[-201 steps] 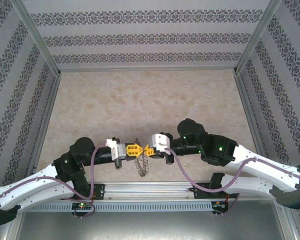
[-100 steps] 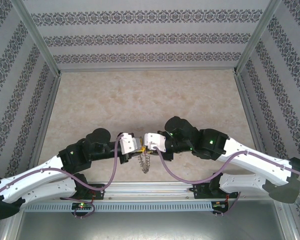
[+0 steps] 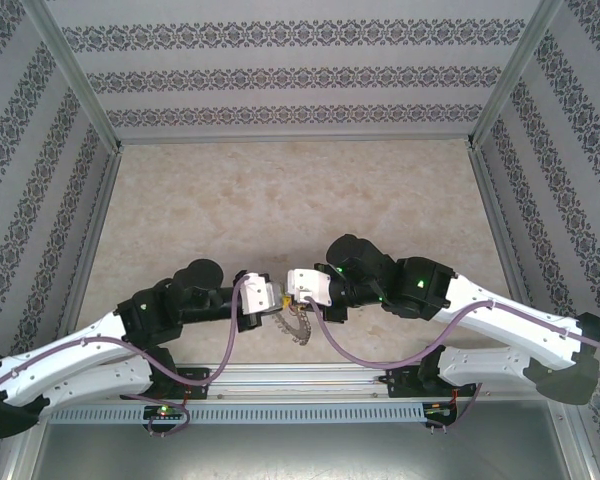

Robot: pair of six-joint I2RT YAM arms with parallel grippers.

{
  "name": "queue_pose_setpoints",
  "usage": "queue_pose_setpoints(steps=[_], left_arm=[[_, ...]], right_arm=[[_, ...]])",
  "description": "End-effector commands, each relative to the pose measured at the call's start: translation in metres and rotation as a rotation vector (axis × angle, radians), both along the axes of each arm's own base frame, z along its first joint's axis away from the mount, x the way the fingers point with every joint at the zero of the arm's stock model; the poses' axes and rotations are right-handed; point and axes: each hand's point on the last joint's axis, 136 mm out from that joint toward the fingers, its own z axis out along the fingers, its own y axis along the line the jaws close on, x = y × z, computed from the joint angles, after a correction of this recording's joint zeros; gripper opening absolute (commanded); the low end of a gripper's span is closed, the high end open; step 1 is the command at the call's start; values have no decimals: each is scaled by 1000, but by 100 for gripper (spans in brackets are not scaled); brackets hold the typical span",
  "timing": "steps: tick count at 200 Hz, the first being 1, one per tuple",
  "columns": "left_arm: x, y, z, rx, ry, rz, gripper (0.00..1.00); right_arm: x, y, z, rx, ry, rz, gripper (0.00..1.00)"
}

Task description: Put the keys on the keyring

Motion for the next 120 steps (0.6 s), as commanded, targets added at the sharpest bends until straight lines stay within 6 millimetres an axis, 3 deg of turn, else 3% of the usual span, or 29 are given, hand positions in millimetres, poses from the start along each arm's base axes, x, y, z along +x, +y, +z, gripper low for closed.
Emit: queue_pose_setpoints(steps=[1,20,43,120], left_arm=[[-11,0,32,-157,-25,-29,0],[-16,5,49,-264,-41,-29,0],[-20,10,64,-366,-55,-38,0],[-27,5,74,-487,-48,-85,0]], right_arm=[[0,9,36,128,-51,6,3],[-4,8,37,160,-42,15,14],[-13,9,41,213,-25,46,16],[-21,12,51,288,-3,83,27]])
